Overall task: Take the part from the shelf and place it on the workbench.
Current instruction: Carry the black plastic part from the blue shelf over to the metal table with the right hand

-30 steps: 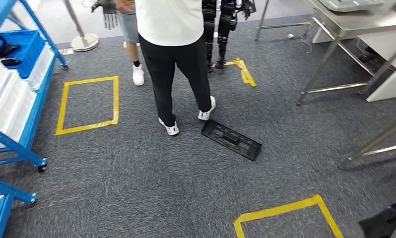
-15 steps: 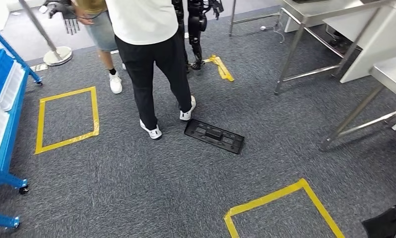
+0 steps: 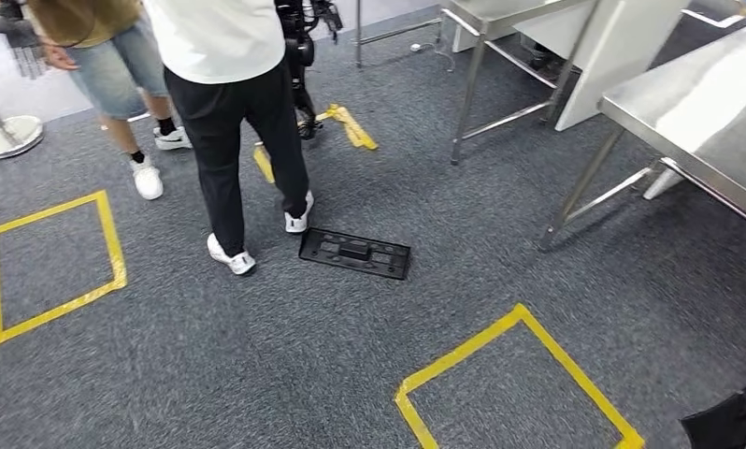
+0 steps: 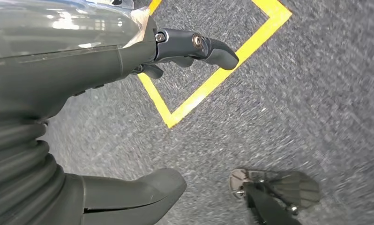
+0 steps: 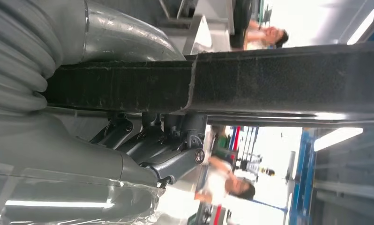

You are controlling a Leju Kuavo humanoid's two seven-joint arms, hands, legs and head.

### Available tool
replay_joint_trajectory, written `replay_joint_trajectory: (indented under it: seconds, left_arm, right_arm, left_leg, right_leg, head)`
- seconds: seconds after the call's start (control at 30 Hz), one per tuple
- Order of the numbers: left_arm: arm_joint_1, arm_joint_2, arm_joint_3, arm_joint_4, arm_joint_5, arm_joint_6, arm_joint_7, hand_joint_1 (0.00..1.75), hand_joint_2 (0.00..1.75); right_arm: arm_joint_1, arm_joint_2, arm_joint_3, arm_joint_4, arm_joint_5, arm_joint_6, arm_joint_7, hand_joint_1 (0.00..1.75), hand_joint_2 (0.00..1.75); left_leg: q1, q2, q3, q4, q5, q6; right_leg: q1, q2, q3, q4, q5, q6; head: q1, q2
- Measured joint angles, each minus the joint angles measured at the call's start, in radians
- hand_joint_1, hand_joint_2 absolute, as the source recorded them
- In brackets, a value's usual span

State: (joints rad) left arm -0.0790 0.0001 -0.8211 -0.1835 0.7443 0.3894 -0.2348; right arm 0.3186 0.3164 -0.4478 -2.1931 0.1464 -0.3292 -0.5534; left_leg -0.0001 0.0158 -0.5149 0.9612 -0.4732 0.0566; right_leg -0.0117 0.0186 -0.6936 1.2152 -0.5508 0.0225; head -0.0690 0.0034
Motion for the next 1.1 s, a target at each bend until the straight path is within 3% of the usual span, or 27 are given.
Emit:
replay_joint_trajectory:
  seconds: [0.03,0.07,0.1,0.17,0.2,0.27,0.33,0.37,0.43,0.47,0.53,0.57,0.6,0.63,0.7,0.77,0.8,0.83,0.9,0.97,1.0,1.07,1.1]
  left_arm:
    - [0.001,-0.001,-0.002,0.000,-0.002,0.002,0.003,0.00,1.75]
    - [0.002,-0.002,-0.005,0.000,-0.002,0.003,0.004,0.00,1.75]
    - [0.002,-0.003,-0.007,0.000,-0.003,0.003,0.006,0.00,1.75]
    - [0.003,-0.004,-0.009,0.000,-0.003,0.000,0.009,0.00,1.75]
    - [0.003,-0.004,-0.010,0.000,-0.002,-0.001,0.009,0.00,1.75]
    - [0.003,-0.003,-0.011,0.000,-0.003,0.002,0.009,0.00,1.75]
    - [0.001,-0.004,-0.013,0.000,-0.004,0.005,0.010,0.00,1.75]
    - [-0.001,-0.005,-0.013,0.000,-0.004,0.005,0.010,0.00,1.75]
    - [-0.003,-0.006,-0.014,-0.001,-0.005,0.004,0.010,0.00,1.75]
    - [-0.003,-0.007,-0.014,0.000,-0.005,0.003,0.010,0.00,1.75]
    - [-0.001,-0.008,-0.014,0.000,-0.003,0.002,0.010,0.00,1.75]
    - [0.001,-0.008,-0.015,0.000,-0.003,0.002,0.010,0.00,1.75]
    - [0.002,-0.008,-0.015,0.000,-0.002,0.002,0.010,0.00,1.75]
    - [0.002,-0.008,-0.015,0.000,-0.002,0.002,0.010,0.00,1.75]
    - [0.003,-0.006,-0.015,0.000,-0.001,0.001,0.010,0.00,1.75]
    - [0.004,-0.005,-0.016,0.001,-0.001,0.001,0.010,0.00,1.75]
    - [0.004,-0.005,-0.016,0.001,0.000,0.001,0.010,0.00,1.75]
    - [0.004,-0.005,-0.016,0.001,0.000,0.001,0.010,0.00,1.75]
    - [0.004,-0.005,-0.016,0.001,0.000,0.000,0.009,0.00,1.75]
    - [0.006,-0.004,-0.017,0.000,0.000,0.000,0.008,0.00,1.75]
    - [0.008,-0.004,-0.018,0.000,-0.001,0.000,0.008,0.00,1.75]
    - [0.010,-0.004,-0.019,0.000,-0.001,0.000,0.007,0.00,1.75]
    - [0.009,-0.004,-0.019,0.000,-0.001,0.000,0.007,0.00,1.75]
  right_arm:
    - [0.002,0.000,0.000,0.000,0.000,0.000,0.001,1.75,1.75]
    - [0.004,0.000,-0.001,0.000,0.000,0.000,0.002,1.75,1.75]
    - [0.006,0.000,-0.002,0.000,0.000,-0.001,0.003,1.75,1.75]
    - [0.008,-0.001,-0.004,0.000,0.001,-0.002,0.006,1.75,1.75]
    - [0.009,-0.001,-0.005,0.000,0.002,-0.002,0.007,1.75,1.75]
    - [0.012,-0.001,-0.007,-0.002,0.005,-0.001,0.010,1.75,1.75]
    - [0.015,0.000,-0.010,-0.004,0.008,0.002,0.013,1.75,1.75]
    - [0.016,0.000,-0.012,-0.005,0.010,0.004,0.014,1.75,1.75]
    - [0.015,0.001,-0.013,-0.008,0.013,0.007,0.015,1.75,1.75]
    - [0.015,0.001,-0.013,-0.008,0.013,0.007,0.015,1.75,1.75]
    - [0.014,0.002,-0.013,-0.008,0.013,0.008,0.016,1.75,1.75]
    - [0.014,0.003,-0.013,-0.008,0.013,0.009,0.016,1.75,1.75]
    - [0.015,0.003,-0.013,-0.008,0.014,0.009,0.017,1.75,1.75]
    - [0.014,0.003,-0.013,-0.008,0.014,0.009,0.017,1.75,1.75]
    - [0.014,0.003,-0.013,-0.008,0.014,0.009,0.017,1.75,1.75]
    - [0.012,0.003,-0.013,-0.008,0.013,0.008,0.017,1.75,1.75]
    - [0.012,0.004,-0.013,-0.008,0.013,0.008,0.017,1.75,1.75]
    - [0.013,0.004,-0.013,-0.008,0.013,0.007,0.018,1.75,1.75]
    - [0.013,0.004,-0.013,-0.009,0.012,0.006,0.018,1.75,1.75]
    - [0.010,0.003,-0.014,-0.008,0.012,0.004,0.017,1.75,1.75]
    - [0.009,0.003,-0.013,-0.008,0.012,0.003,0.017,1.75,1.75]
    - [0.009,0.003,-0.013,-0.007,0.011,0.000,0.018,1.75,1.75]
    - [0.010,0.003,-0.013,-0.007,0.011,-0.002,0.018,1.75,1.75]
  left_leg:
    - [0.001,0.016,-0.002,0.000,0.000,-0.001]
    - [0.002,0.031,-0.002,0.000,-0.001,-0.002]
    - [0.004,0.045,-0.002,0.001,-0.003,-0.005]
    - [0.007,0.069,0.001,0.007,-0.009,-0.017]
    - [0.006,0.080,0.003,0.013,-0.015,-0.025]
    - [0.002,0.097,0.008,0.021,-0.025,-0.041]
    - [0.005,0.113,0.016,0.022,-0.029,-0.051]
    - [0.008,0.105,0.016,0.028,-0.036,-0.055]
    - [0.016,0.052,-0.010,0.093,-0.087,-0.064]
    - [0.018,0.018,-0.040,0.159,-0.124,-0.065]
    - [0.018,-0.012,-0.109,0.295,-0.179,-0.064]
    - [0.018,-0.016,-0.129,0.326,-0.179,-0.061]
    - [0.017,-0.019,-0.129,0.316,-0.157,-0.056]
    - [0.016,-0.025,-0.110,0.267,-0.119,-0.049]
    - [0.014,-0.072,-0.050,0.127,-0.045,-0.031]
    - [0.010,-0.110,-0.017,0.050,-0.021,-0.022]
    - [0.007,-0.109,-0.014,0.044,-0.023,-0.020]
    - [0.005,-0.095,-0.013,0.039,-0.019,-0.019]
    - [0.006,-0.068,-0.009,0.022,-0.008,-0.014]
    - [0.008,-0.037,-0.008,0.010,0.000,-0.010]
    - [0.007,-0.021,-0.009,0.010,0.001,-0.008]
    - [0.006,0.012,-0.012,0.010,0.001,-0.009]
    - [0.006,0.027,-0.013,0.011,0.000,-0.009]
  right_leg:
    - [-0.004,-0.005,-0.022,0.052,-0.020,0.006]
    - [-0.009,-0.008,-0.026,0.069,-0.024,0.017]
    - [-0.013,-0.013,-0.007,0.044,-0.012,0.031]
    - [-0.022,-0.048,0.077,-0.097,0.032,0.058]
    - [-0.024,-0.067,0.115,-0.159,0.051,0.062]
    - [-0.022,-0.084,0.147,-0.211,0.065,0.048]
    - [-0.021,-0.061,0.143,-0.207,0.068,0.027]
    - [-0.022,-0.050,0.142,-0.207,0.070,0.019]
    - [-0.026,-0.029,0.143,-0.209,0.074,0.005]
    - [-0.025,-0.020,0.141,-0.209,0.075,0.000]
    - [-0.019,0.003,0.138,-0.209,0.078,-0.005]
    - [-0.016,0.016,0.137,-0.209,0.079,-0.006]
    - [-0.013,0.030,0.138,-0.209,0.079,-0.007]
    - [-0.012,0.044,0.139,-0.209,0.079,-0.007]
    - [-0.009,0.069,0.140,-0.208,0.080,-0.005]
    - [-0.009,0.090,0.135,-0.207,0.083,0.001]
    - [-0.011,0.102,0.130,-0.207,0.087,0.006]
    - [-0.014,0.111,0.124,-0.209,0.090,0.012]
    - [-0.013,0.080,0.105,-0.191,0.083,0.017]
    - [-0.010,0.018,0.059,-0.103,0.038,0.010]
    - [-0.009,0.002,0.027,-0.036,0.008,0.008]
    - [-0.010,-0.007,-0.016,0.064,-0.027,0.014]
    - [-0.011,-0.010,-0.010,0.062,-0.022,0.022]
  head:
    - [0.001,0.000]
    - [0.001,0.000]
    - [0.001,0.000]
    - [0.003,0.000]
    - [0.004,0.000]
    - [0.004,0.000]
    - [0.000,0.000]
    - [-0.001,0.000]
    - [-0.004,0.000]
    - [-0.005,0.000]
    - [-0.006,0.000]
    - [-0.006,0.000]
    - [-0.006,0.000]
    - [-0.006,0.000]
    - [-0.005,0.000]
    - [-0.005,0.000]
    - [-0.005,0.000]
    - [-0.006,0.000]
    - [-0.004,0.000]
    - [0.000,0.000]
    - [0.002,0.000]
    - [0.004,0.000]
    - [0.005,0.000]
